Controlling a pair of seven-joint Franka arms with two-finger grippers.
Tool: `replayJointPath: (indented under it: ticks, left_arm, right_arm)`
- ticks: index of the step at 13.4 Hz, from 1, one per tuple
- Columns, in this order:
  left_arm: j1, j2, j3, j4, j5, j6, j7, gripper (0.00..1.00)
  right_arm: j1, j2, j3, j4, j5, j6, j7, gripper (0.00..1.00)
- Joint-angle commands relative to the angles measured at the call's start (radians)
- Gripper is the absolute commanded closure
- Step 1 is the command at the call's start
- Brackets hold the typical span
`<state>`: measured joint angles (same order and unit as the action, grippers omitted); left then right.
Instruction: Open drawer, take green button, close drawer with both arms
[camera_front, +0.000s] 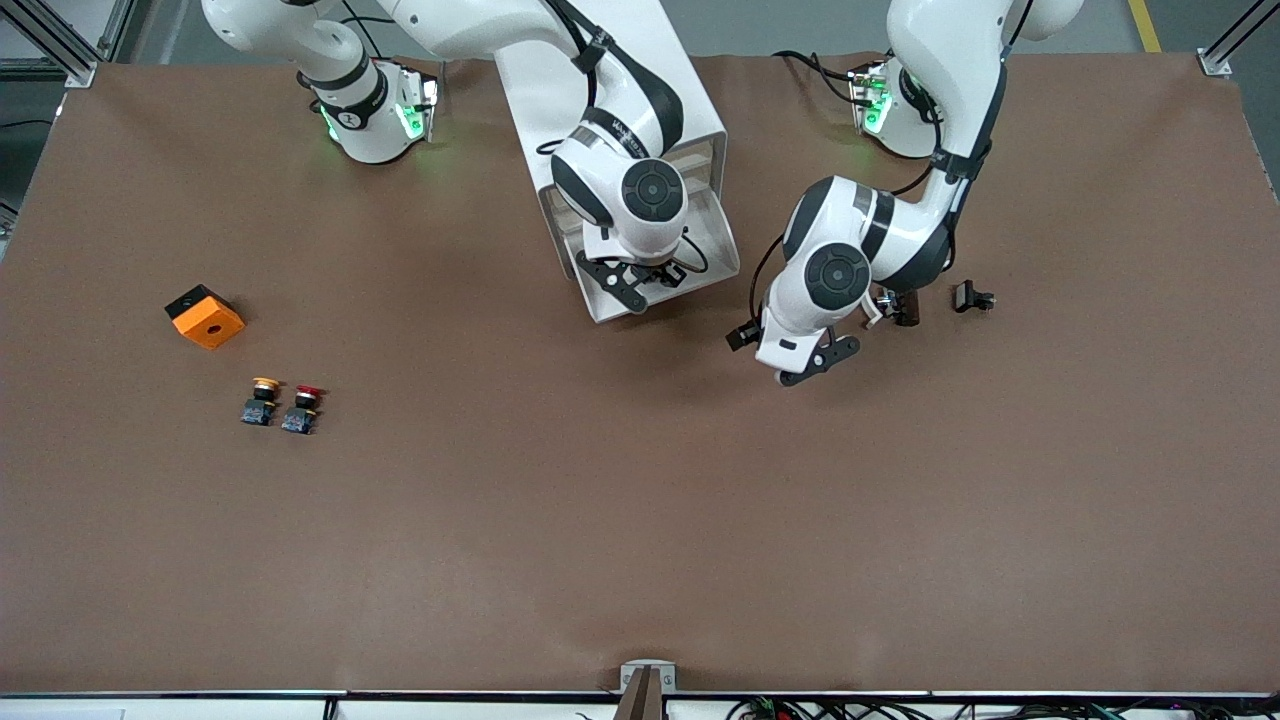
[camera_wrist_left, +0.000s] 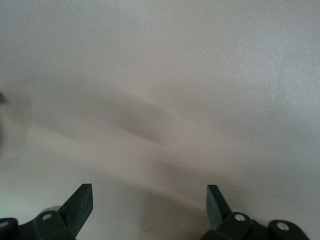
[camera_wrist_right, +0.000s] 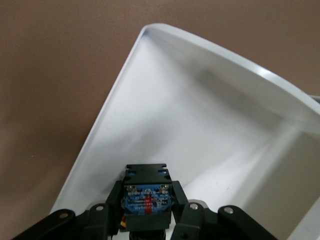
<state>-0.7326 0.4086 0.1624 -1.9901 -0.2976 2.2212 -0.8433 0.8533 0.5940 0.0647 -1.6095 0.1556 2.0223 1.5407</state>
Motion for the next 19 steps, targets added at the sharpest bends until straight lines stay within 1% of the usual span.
replayJointPath:
  ticks: [1, 5, 6, 10, 12, 16, 18, 19]
  left_arm:
    - [0.002, -0.065, -0.044, -0.119, 0.02, 0.112, 0.01, 0.0]
    - [0.002, -0.092, -0.09, -0.182, 0.02, 0.166, 0.01, 0.0]
    - [0.004, -0.103, -0.105, -0.202, 0.02, 0.185, 0.01, 0.0]
    - [0.004, -0.114, -0.167, -0.257, 0.018, 0.261, 0.009, 0.0]
    - [0.004, -0.113, -0.196, -0.262, 0.014, 0.275, -0.01, 0.0]
    - [0.004, -0.113, -0.262, -0.269, 0.009, 0.275, -0.06, 0.0]
    - [0.004, -0.116, -0.306, -0.283, 0.009, 0.275, -0.095, 0.0]
    - [0.004, -0.116, -0.331, -0.288, 0.009, 0.275, -0.121, 0.0]
  right_arm:
    - [-0.019, -0.008, -0.003, 0.019, 0.013, -0.014, -0.004, 0.8]
    - [-0.078, -0.011, -0.002, 0.127, 0.013, -0.206, -0.019, 0.8]
    - [-0.098, -0.023, -0.002, 0.15, 0.015, -0.258, -0.055, 0.8]
    - [-0.201, -0.101, -0.006, 0.161, 0.013, -0.396, -0.245, 0.8]
    - [-0.265, -0.137, -0.008, 0.163, 0.012, -0.476, -0.379, 0.8]
    - [-0.391, -0.177, -0.011, 0.161, -0.001, -0.543, -0.634, 0.8]
    - [-0.457, -0.184, -0.013, 0.155, -0.008, -0.556, -0.755, 0.8]
    - [-0.482, -0.184, -0.013, 0.155, -0.027, -0.562, -0.81, 0.8]
